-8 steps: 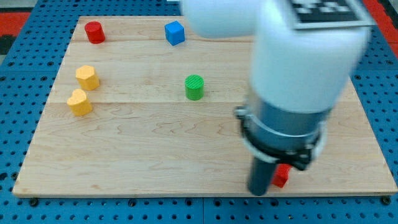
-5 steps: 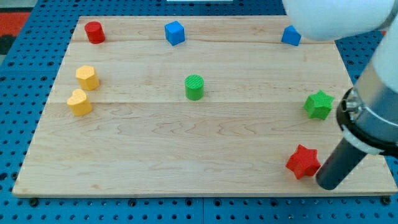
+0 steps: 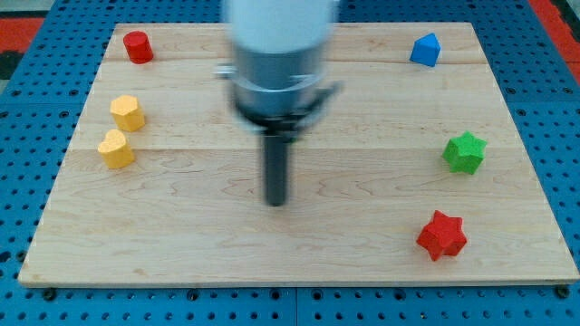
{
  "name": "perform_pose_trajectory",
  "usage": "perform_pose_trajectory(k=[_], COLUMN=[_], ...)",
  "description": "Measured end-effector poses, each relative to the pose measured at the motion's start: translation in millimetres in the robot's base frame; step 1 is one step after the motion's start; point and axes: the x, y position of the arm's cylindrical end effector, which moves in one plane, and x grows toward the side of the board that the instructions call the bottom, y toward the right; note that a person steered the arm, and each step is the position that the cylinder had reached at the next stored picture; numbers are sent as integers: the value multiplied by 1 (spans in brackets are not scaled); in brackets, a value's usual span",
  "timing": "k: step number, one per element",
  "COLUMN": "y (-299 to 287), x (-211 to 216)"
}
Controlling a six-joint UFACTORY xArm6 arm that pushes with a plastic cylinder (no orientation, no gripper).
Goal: Push the yellow heart slightly right
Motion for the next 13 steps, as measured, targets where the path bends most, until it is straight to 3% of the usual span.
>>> perform_pose_trajectory(k=[1, 2, 3, 6, 8, 9, 10, 13], y=[-123, -208, -235, -237, -232, -205, -142, -130], x=[0, -3, -8, -24, -63, -72, -55, -78])
